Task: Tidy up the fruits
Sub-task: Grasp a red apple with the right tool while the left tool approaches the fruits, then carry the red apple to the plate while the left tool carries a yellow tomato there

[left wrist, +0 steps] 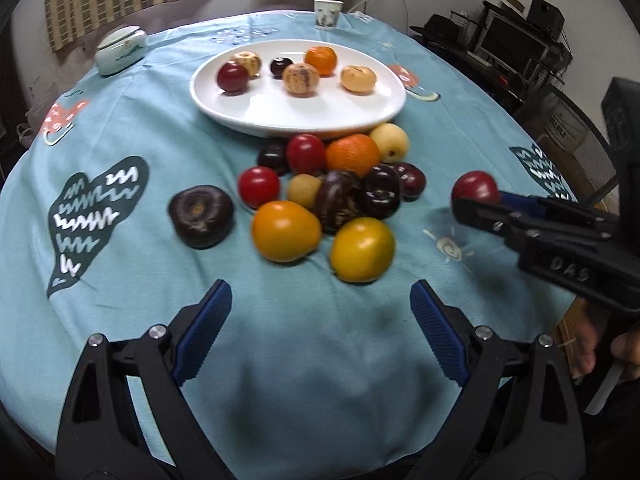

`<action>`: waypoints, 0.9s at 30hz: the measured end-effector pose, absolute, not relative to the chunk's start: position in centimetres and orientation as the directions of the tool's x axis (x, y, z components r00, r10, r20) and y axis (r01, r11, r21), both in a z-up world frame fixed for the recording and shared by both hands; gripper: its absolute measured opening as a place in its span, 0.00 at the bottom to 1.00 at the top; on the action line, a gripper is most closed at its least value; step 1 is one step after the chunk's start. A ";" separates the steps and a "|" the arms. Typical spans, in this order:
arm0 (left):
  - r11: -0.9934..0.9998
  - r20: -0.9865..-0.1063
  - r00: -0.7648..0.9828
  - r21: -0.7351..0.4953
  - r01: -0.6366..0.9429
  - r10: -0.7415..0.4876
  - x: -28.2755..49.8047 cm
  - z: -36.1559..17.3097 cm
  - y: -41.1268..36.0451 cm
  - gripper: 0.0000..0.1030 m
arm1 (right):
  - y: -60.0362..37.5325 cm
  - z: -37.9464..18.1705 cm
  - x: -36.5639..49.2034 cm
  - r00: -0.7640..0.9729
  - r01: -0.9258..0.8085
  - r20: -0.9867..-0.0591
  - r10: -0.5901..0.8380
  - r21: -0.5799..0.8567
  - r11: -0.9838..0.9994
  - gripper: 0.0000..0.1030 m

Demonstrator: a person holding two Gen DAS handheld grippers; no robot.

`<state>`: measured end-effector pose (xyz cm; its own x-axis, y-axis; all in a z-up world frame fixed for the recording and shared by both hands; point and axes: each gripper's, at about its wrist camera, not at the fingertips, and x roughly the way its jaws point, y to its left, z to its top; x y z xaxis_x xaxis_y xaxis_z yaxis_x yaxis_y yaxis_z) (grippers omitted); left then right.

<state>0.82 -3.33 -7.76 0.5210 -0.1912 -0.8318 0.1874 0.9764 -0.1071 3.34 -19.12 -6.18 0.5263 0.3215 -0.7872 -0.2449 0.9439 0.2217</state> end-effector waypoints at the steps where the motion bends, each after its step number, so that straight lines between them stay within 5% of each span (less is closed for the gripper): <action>1: 0.976 -0.835 0.518 -0.099 0.194 -0.188 1.0 -8.0 -3.9 0.90 | -19.7 -6.1 3.2 0.529 -0.236 -0.785 0.324 0.231 0.944 0.39; 10: 0.991 -0.824 0.558 -0.024 0.133 -0.095 2.9 -9.3 -6.5 0.88 | -23.0 -6.5 1.9 0.524 -0.217 -0.767 0.370 0.300 0.929 0.40; 12: 0.995 -0.820 0.571 0.024 0.097 -0.036 3.4 -9.7 -6.6 0.74 | -23.3 -6.4 1.7 0.527 -0.214 -0.763 0.375 0.308 0.927 0.40; 15: 0.991 -0.832 0.541 -0.073 0.111 -0.122 3.6 -10.0 -5.9 0.37 | -23.3 -6.2 1.5 0.527 -0.216 -0.761 0.378 0.310 0.926 0.40; 27: 0.990 -0.801 0.582 -0.102 0.098 -0.140 0.9 -8.1 -3.0 0.39 | -19.5 -5.7 1.1 0.502 -0.283 -0.770 0.394 0.284 0.916 0.40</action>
<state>0.88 -2.97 -8.10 0.5820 -0.1400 -0.8011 0.0978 0.9900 -0.1019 1.08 -19.46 -5.69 0.5021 0.3942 -0.7698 -0.2831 0.9159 0.2845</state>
